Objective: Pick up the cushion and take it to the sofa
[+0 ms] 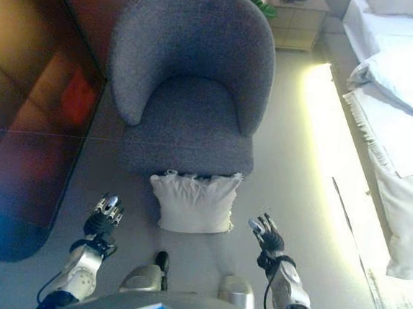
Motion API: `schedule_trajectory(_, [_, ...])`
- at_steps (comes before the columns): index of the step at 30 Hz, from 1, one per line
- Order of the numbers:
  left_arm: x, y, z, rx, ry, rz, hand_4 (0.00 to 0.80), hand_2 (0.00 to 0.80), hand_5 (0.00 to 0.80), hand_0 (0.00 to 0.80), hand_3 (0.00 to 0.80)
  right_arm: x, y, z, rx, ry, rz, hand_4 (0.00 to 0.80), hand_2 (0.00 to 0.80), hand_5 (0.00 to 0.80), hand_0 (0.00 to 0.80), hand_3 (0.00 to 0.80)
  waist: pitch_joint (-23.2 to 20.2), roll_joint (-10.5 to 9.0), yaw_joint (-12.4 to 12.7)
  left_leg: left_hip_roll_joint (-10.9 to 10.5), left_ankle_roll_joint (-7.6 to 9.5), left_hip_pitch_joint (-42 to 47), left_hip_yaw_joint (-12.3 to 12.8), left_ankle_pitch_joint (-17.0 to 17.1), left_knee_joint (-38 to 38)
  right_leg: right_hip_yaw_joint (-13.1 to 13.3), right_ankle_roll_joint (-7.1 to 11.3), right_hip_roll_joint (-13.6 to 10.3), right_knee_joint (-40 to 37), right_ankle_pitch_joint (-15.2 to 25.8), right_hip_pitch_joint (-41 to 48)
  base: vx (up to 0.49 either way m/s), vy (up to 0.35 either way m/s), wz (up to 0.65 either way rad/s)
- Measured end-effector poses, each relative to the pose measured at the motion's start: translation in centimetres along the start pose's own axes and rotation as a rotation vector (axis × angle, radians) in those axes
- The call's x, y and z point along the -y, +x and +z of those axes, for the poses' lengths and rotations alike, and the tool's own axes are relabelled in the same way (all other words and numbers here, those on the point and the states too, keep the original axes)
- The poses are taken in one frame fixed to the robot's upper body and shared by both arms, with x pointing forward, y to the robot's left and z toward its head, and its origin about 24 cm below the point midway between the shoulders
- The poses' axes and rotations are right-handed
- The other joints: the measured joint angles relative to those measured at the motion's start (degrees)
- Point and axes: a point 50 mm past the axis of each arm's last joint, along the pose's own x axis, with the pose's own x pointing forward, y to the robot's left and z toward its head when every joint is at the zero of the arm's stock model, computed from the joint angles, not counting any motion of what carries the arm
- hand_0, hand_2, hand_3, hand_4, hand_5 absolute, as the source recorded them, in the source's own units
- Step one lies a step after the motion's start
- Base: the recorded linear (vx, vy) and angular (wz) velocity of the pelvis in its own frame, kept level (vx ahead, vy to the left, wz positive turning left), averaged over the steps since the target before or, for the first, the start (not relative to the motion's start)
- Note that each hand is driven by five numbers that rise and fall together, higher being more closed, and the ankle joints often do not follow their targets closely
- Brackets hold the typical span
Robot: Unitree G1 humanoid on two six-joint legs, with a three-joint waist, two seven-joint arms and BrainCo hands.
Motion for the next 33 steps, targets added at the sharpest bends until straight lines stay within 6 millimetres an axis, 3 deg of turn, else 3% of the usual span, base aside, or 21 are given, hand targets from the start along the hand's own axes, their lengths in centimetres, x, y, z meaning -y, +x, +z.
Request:
schedule_trajectory(2, [0.2, 0.0, -0.2, -0.008, 0.015, -0.015, 0.0, 0.0, 0.0, 0.0, 0.0, -0.2, 0.0, -0.1, 0.0, 0.0, -0.001, 0.0, 0.0, 0.0, 0.0, 0.0, -0.3, 0.04, 1.0, -2.7, 0.87, 0.1, -0.6, -0.9, 0.8, -0.9, -0.15, -1.9, 4.8, -1.3, -1.8, 0.257, 0.4, -0.09])
schedule_trajectory(3, [0.3, 0.1, -0.3, -0.01, 0.013, -0.024, 0.0, 0.0, 0.0, 0.0, 0.0, 0.0, 0.0, 0.1, 0.007, 0.004, -0.006, 0.0, 0.0, 0.0, 0.0, 0.0, -0.2, 0.9, 1.1, -3.5, 2.81, -0.2, -1.4, -2.0, 1.6, -1.0, -0.55, -2.5, 10.3, -1.5, -4.6, 0.269, 0.378, -0.25])
schedule_trajectory(5, [-0.3, -0.1, -0.7, -0.033, 0.032, -0.016, 0.0, 0.0, 0.0, 0.0, 0.0, -0.3, 0.0, 0.2, 0.027, 0.033, 0.002, 0.0, 0.0, 0.0, 0.0, 0.0, -0.3, 1.92, 1.0, -5.0, 3.61, 0.1, -1.1, -3.1, 3.2, -2.7, -3.87, -4.0, 23.7, 0.7, -11.0, 0.296, 0.287, -0.21])
schedule_trajectory(6, [-0.7, -0.3, -1.0, -0.051, 0.048, -0.009, 0.0, 0.0, 0.0, 0.0, 0.0, -0.2, -0.2, -0.3, 0.02, 0.042, -0.004, 0.0, 0.0, 0.0, 0.0, 0.0, -0.7, 2.05, 0.9, -5.3, 4.15, 0.6, -1.0, -3.4, 3.1, -3.2, -6.69, -5.1, 27.6, 2.9, -13.1, 0.29, 0.145, -0.09])
schedule_trajectory(7, [-0.9, -0.4, -1.1, -0.056, 0.062, -0.011, 0.0, 0.0, 0.0, 0.0, 0.0, 0.2, -0.8, -0.9, 0.006, 0.046, -0.014, 0.0, 0.0, 0.0, 0.0, 0.0, -1.4, 2.51, 0.8, -5.4, 4.6, 2.1, -0.6, -3.5, 2.4, -3.8, -7.71, -5.3, 28.8, 5.4, -13.9, 0.292, 0.062, -0.25])
schedule_trajectory(8, [-1.2, -0.6, -0.8, -0.05, 0.07, -0.01, 0.0, 0.0, 0.0, 0.0, 0.0, 0.2, -1.1, -1.4, -0.004, 0.048, -0.015, 0.0, 0.0, 0.0, 0.0, 0.0, -1.9, 3.22, 1.2, -5.4, 5.18, 2.3, 0.6, -3.4, 1.3, -4.2, -7.23, -6.0, 29.0, 5.9, -14.7, 0.309, -0.014, -0.34])
schedule_trajectory(12, [-2.5, -1.1, 0.5, -0.035, 0.12, -0.001, 0.0, 0.0, 0.0, 0.0, 0.0, 0.1, -1.7, -2.0, -0.015, 0.045, -0.005, 0.0, 0.0, 0.0, 0.0, 0.0, -2.1, 1.33, 0.7, -5.9, 6.48, 3.5, 1.8, -2.8, -1.2, -4.7, -2.65, -5.3, 17.3, 4.4, -17.5, 0.322, -0.109, -0.45])
schedule_trajectory(16, [-1.8, -0.7, 0.8, -0.025, 0.111, -0.023, 0.0, 0.0, 0.0, 0.0, 0.0, 0.2, -1.8, -2.3, -0.029, 0.049, -0.011, 0.0, 0.0, 0.0, 0.0, 0.0, -1.5, -1.49, -1.5, -6.6, 6.07, 4.3, 1.4, -3.2, -2.2, -4.9, 3.24, -3.9, 0.0, 9.5, -18.6, 0.401, -0.163, -0.08])
schedule_trajectory(18, [-1.5, -0.6, 0.9, -0.022, 0.106, -0.035, 0.0, 0.0, 0.0, 0.0, 0.0, 0.4, -1.8, -2.6, -0.049, 0.055, -0.02, 0.0, 0.0, 0.0, 0.0, 0.0, -1.4, -2.95, -2.3, -6.8, 5.4, 5.2, 0.4, -3.6, -2.4, -6.1, 2.76, -3.5, -5.2, 12.4, -17.9, 0.414, -0.181, 0.24])
schedule_trajectory(20, [-1.5, -0.8, 0.6, -0.026, 0.098, -0.038, 0.0, 0.0, 0.0, 0.0, 0.0, 0.8, -1.9, -3.2, -0.082, 0.061, -0.031, 0.0, 0.0, 0.0, 0.0, 0.0, -1.3, -3.96, -2.2, -6.4, 3.81, 7.6, -1.0, -4.8, -2.9, -6.6, 1.81, -3.3, -6.9, 15.1, -14.9, 0.463, -0.235, 0.32])
schedule_trajectory(23, [-1.3, -1.6, -0.5, -0.041, 0.068, -0.042, 0.0, 0.0, 0.0, 0.0, 0.0, 1.3, -2.1, -3.6, -0.107, 0.069, -0.044, 0.0, 0.0, 0.0, 0.0, 0.0, -1.9, -2.32, -2.3, -2.0, 1.64, 10.8, -2.4, -6.1, -4.5, -8.9, 0.61, 0.2, -4.1, 16.9, -13.0, 0.356, -0.223, 0.39])
schedule_trajectory(26, [-0.6, -1.8, -0.7, -0.029, 0.031, -0.057, 0.0, 0.0, 0.0, 0.0, 0.0, 0.8, -1.6, -2.8, -0.092, 0.039, -0.018, 0.0, 0.0, 0.0, 0.0, 0.0, -2.5, -0.39, -2.1, 2.6, 0.0, 11.2, -2.0, -6.4, -2.9, -10.9, -5.07, 4.2, -1.4, 13.8, -12.8, 0.329, -0.265, 0.26])
schedule_trajectory(30, [-0.6, -1.8, -0.9, -0.034, 0.022, -0.042, 0.0, 0.0, 0.0, 0.0, 0.0, -0.2, -0.8, -1.7, -0.064, 0.022, 0.031, 0.0, 0.0, 0.0, 0.0, 0.0, -3.1, -2.02, -1.9, 3.5, 0.0, 7.6, -2.1, -5.6, 9.4, -10.8, -7.77, 5.9, -1.5, 11.6, -10.4, 0.232, -0.199, -0.1])
schedule_trajectory(33, [-0.5, -1.8, -1.0, -0.033, 0.016, -0.038, 0.0, 0.0, 0.0, 0.0, 0.0, -0.7, -0.7, -1.6, -0.063, 0.011, 0.053, 0.0, 0.0, 0.0, 0.0, 0.0, -3.8, -2.53, -2.0, 4.0, -1.04, 7.0, -2.6, -2.6, 12.6, -10.0, -9.34, 6.8, -1.3, 10.2, -9.4, 0.198, -0.124, -0.2])
